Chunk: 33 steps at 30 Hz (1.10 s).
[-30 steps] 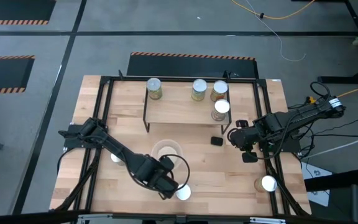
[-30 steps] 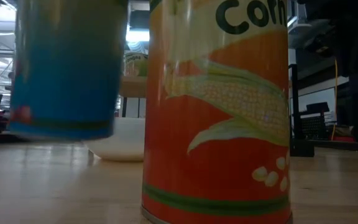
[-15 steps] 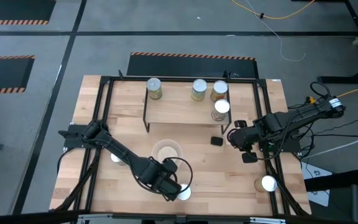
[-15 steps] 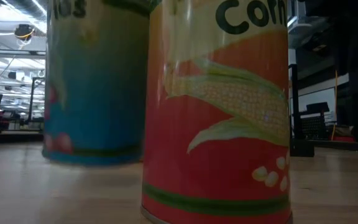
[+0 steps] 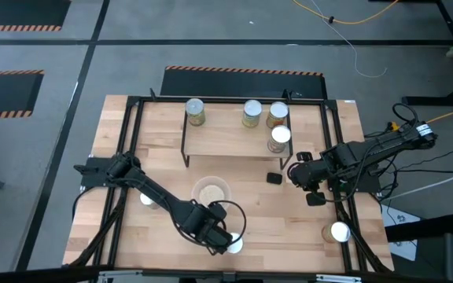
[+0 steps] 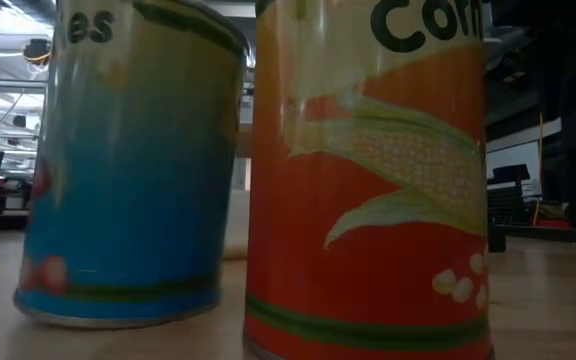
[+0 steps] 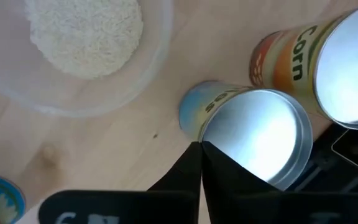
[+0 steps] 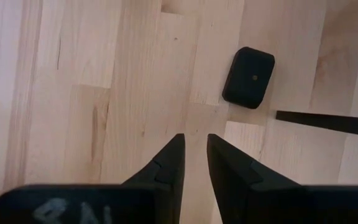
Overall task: Pick and place cans onto a shelf
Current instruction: Put the canned bottom cherries on the shelf
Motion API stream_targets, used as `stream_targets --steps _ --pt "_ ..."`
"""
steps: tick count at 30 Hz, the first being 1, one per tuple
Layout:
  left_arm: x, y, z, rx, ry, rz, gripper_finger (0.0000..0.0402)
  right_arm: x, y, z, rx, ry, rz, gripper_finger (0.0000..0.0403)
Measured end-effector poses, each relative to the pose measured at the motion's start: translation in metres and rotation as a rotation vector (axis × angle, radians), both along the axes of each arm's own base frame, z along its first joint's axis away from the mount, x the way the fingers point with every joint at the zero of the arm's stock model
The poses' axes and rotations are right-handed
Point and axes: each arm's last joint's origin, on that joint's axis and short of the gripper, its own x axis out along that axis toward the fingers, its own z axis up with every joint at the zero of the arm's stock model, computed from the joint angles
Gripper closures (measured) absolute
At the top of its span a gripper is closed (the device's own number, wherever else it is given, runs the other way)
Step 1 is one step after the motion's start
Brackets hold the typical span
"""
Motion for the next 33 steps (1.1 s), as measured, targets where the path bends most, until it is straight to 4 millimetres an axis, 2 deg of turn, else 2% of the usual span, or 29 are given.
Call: stream_targets --steps 13,33 --pt "0.0 0.001 0.0 0.001 0.001 0.001 0.0324 0.0 0.0 0.0 0.0 -0.001 0.0 0.0329" --pt "0.004 0.0 -0.01 0.016 0.034 -0.048 0.0319 0.0 0.0 0.0 0.001 -0.004 0.001 0.0329"
